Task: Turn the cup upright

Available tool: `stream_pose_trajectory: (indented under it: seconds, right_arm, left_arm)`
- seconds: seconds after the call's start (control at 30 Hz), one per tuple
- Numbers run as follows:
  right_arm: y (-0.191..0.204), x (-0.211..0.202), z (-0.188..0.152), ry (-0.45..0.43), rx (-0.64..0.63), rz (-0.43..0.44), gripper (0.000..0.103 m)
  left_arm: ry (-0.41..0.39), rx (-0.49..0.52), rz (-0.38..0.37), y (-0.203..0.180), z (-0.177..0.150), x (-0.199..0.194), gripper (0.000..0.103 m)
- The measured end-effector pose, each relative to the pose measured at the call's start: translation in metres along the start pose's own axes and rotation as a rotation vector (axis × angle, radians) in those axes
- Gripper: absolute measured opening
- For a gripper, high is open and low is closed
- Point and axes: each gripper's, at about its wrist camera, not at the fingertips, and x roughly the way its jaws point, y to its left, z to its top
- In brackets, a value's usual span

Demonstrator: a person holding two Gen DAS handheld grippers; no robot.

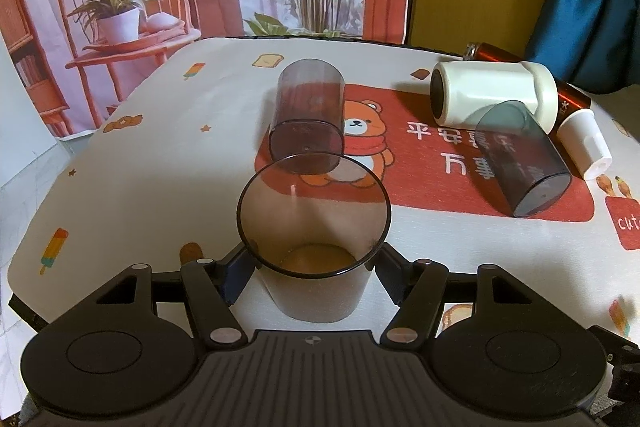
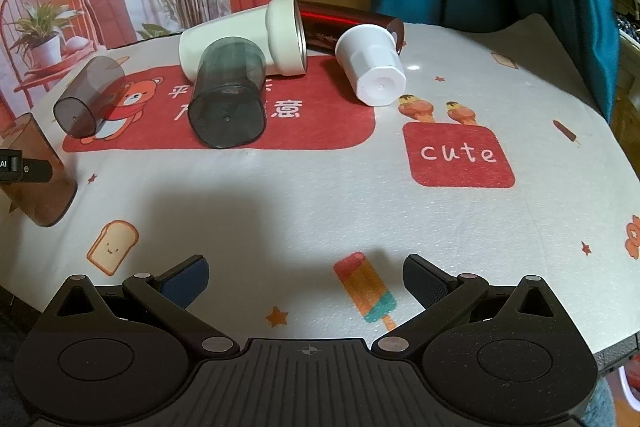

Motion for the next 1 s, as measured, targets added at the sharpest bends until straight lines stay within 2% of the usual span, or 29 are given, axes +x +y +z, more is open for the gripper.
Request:
stream_pose_trajectory:
  seconds: [0.23, 0.37, 0.5, 0.8, 0.9, 1.0]
  right_arm:
    - [0.0, 0.0, 0.0, 0.0, 0.001, -0.002, 0.103]
    - [0.0, -0.002, 0.001, -0.002, 0.0, -0.005, 0.103]
    - [0.002, -0.005, 0.002, -0.003, -0.004, -0.007, 0.103]
    - [0.002, -0.043, 0.021, -0.062, 0.009, 0.022, 0.103]
    - [-0.001, -0.059, 0.028, -0.08, 0.014, 0.028, 0.103]
    - [-0.003, -0.077, 0.032, -0.1, 0.016, 0.034, 0.103]
  left_arm:
    - [0.011, -0.002, -0.014, 0.0, -0.001, 0.0, 0.07]
    - [0.005, -0.013, -0.035, 0.002, 0.001, -0.002, 0.087]
    - [-0.004, 0.001, -0.047, 0.001, 0.003, -0.009, 0.096]
    - [-0.016, 0.011, -0.056, 0.007, 0.01, -0.037, 0.101]
    - [-0.037, 0.021, -0.089, 0.01, 0.011, -0.053, 0.103]
    - [-0.063, 0.039, -0.077, 0.011, 0.01, -0.069, 0.103]
